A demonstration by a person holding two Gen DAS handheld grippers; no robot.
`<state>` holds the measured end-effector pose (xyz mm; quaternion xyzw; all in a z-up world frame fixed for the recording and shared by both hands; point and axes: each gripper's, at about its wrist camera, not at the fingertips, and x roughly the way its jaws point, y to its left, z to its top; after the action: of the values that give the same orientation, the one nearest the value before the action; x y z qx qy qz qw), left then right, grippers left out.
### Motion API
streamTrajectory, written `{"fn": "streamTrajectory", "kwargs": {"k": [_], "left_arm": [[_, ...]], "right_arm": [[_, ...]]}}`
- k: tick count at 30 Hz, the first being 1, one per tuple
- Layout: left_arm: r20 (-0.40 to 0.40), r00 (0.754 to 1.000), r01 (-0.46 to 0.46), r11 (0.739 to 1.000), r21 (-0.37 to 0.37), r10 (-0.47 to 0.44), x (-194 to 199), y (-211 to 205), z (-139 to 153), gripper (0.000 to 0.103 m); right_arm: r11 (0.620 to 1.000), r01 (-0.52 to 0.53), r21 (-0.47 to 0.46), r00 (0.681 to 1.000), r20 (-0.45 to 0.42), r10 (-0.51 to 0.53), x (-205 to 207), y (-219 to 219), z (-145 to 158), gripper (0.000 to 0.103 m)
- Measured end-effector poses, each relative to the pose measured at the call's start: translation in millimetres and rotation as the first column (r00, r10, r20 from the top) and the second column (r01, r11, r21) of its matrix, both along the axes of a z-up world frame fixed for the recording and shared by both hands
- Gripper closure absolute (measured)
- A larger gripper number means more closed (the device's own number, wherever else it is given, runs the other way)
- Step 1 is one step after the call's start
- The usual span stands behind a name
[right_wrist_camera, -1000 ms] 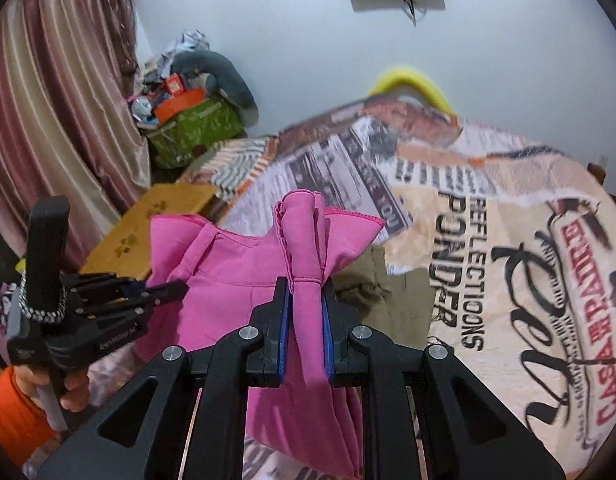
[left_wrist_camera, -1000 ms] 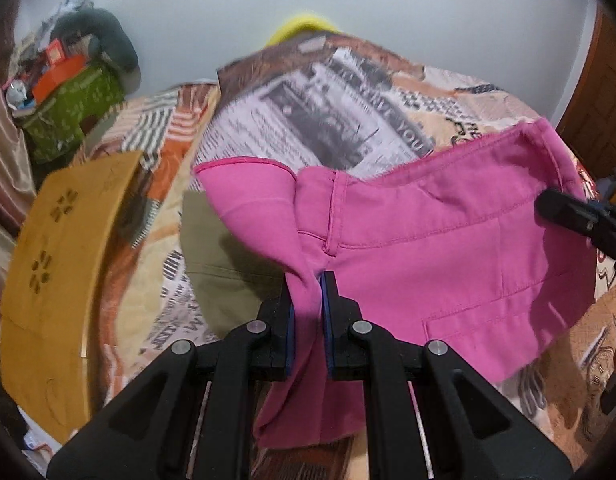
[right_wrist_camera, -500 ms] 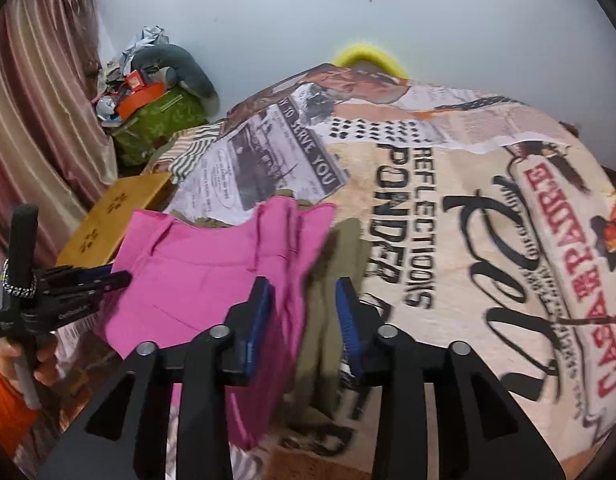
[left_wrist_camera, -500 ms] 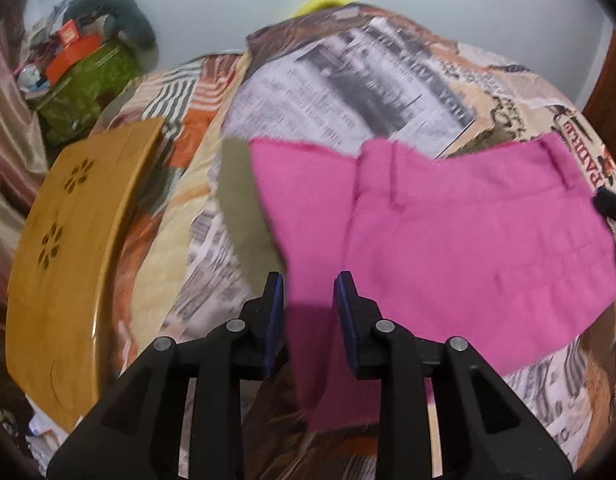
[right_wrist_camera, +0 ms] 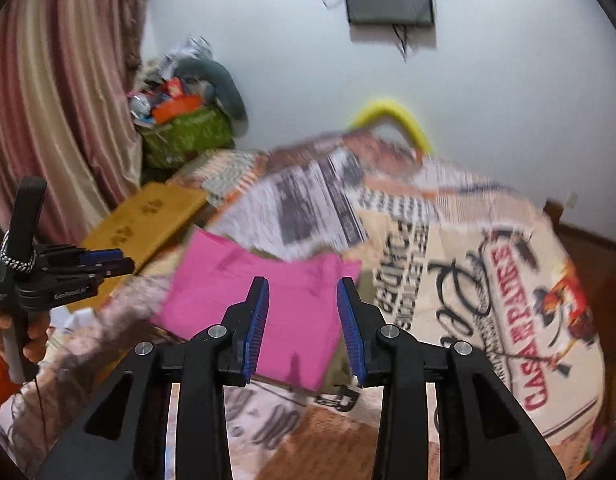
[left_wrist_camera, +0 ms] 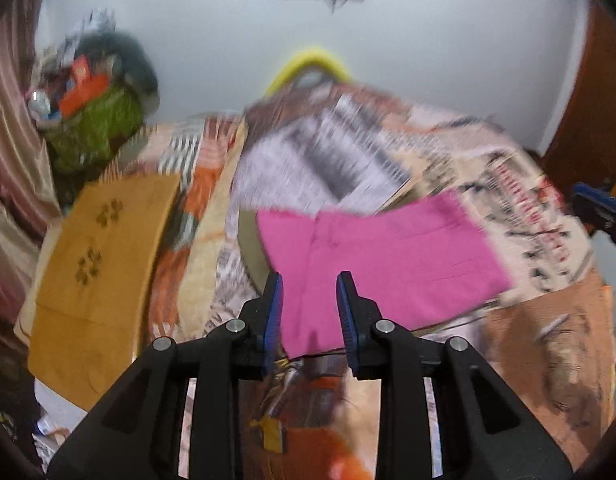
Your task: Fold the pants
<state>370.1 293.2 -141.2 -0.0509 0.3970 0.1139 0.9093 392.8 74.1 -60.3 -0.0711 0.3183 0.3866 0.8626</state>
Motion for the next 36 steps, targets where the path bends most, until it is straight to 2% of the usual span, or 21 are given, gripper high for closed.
{"fn": "streamTrajectory", "kwargs": {"k": [5,9,13,15,21,24,27,30,35,36], "left_arm": [[0.154,0.986,0.059,0.996,0.060,-0.068,-61,-42,80,0.075],[0.270,0.958,0.071,0.992,0.107,-0.098,-119,-75,135,0.075],[0.363,0.926,0.056,0.989,0.139,-0.103,-171,-102,168,0.075],[0.427,0.899,0.036,0.988,0.150,-0.098,-203,-116,183,0.075],[0.533,0.842,-0.014,0.986,0.164,-0.077,-267,-145,199,0.075],[0.566,0.820,-0.021,0.984,0.178,-0.085,-297,-160,201,0.074],[0.599,0.796,-0.034,0.983,0.179,-0.081,-320,-169,201,0.074],[0.619,0.781,-0.020,0.986,0.164,-0.087,-339,-176,202,0.067],[0.649,0.755,-0.033,0.983,0.182,-0.095,-366,-187,197,0.042],[0.653,0.752,-0.035,0.984,0.177,-0.091,-370,-188,196,0.041]], "right_arm": [[0.995,-0.016,0.103,0.998,0.057,0.010,-47,-20,55,0.071],[0.986,-0.027,0.164,0.991,0.136,0.005,-94,-37,99,0.071],[0.979,-0.048,0.196,0.971,0.238,0.000,-142,-51,130,0.071],[0.973,-0.058,0.221,0.958,0.285,-0.008,-170,-60,141,0.071],[0.940,-0.081,0.331,0.940,0.338,-0.038,-242,-83,153,0.071],[0.934,-0.091,0.345,0.923,0.382,-0.052,-267,-89,155,0.071],[0.926,-0.095,0.367,0.922,0.383,-0.057,-282,-93,156,0.071],[0.923,-0.091,0.375,0.915,0.397,-0.070,-291,-95,156,0.071],[0.922,-0.082,0.379,0.911,0.404,-0.085,-307,-101,155,0.071],[0.921,-0.073,0.384,0.910,0.404,-0.096,-308,-103,154,0.071]]}}
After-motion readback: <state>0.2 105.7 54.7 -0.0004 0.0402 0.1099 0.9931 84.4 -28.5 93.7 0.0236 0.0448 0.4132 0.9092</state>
